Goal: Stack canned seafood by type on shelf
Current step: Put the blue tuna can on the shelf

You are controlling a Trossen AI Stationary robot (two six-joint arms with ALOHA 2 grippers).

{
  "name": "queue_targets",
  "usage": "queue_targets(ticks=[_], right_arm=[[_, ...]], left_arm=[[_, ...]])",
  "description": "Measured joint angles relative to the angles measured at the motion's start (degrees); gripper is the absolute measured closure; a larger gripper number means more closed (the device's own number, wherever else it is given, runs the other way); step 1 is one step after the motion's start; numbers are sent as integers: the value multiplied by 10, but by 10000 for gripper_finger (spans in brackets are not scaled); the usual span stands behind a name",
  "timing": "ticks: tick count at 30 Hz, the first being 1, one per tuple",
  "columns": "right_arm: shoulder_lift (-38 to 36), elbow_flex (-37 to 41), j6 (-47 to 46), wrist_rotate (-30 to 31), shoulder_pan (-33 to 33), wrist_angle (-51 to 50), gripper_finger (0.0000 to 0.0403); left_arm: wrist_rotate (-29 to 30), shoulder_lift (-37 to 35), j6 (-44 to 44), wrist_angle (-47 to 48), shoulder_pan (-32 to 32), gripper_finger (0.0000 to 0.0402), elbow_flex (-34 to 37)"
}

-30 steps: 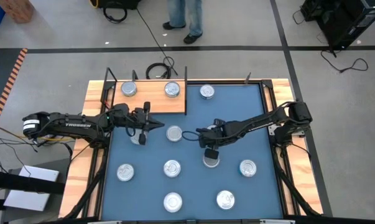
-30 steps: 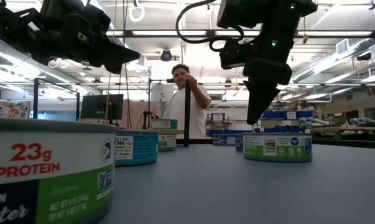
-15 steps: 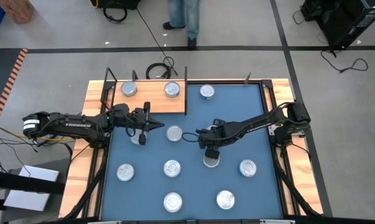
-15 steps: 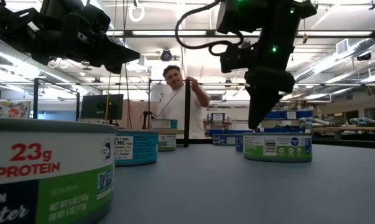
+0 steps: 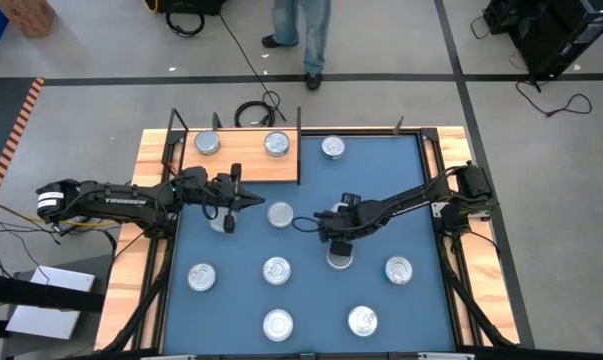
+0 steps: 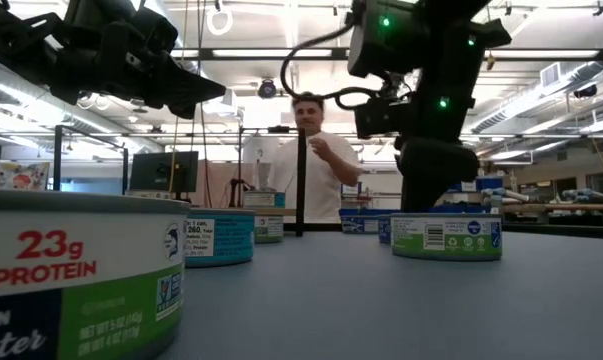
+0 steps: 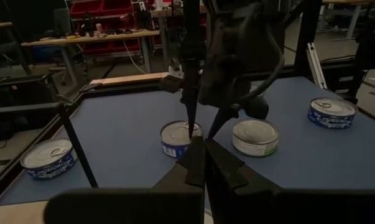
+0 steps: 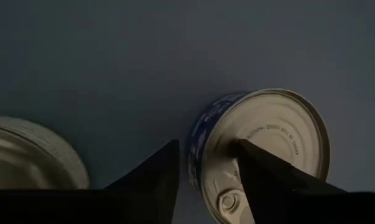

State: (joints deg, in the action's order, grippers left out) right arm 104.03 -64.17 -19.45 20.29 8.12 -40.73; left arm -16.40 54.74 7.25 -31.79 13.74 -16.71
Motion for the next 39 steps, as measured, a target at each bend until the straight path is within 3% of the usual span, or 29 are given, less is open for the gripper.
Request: queue_targets(ticks=[5, 14, 27, 39], right_arm=[[-2, 12, -18, 9, 0, 10, 275], [-3, 8, 12, 12, -3, 8, 392], [-10, -58, 35, -65, -5, 2, 400], [-10, -70, -19, -194, -25, 139, 401]], left_arm=[[1, 0, 0, 0, 0, 396, 0], [8, 0, 0, 0, 0, 396, 0], [9, 0, 0, 0, 0, 396, 0], [9, 0, 0, 2, 0, 396, 0]])
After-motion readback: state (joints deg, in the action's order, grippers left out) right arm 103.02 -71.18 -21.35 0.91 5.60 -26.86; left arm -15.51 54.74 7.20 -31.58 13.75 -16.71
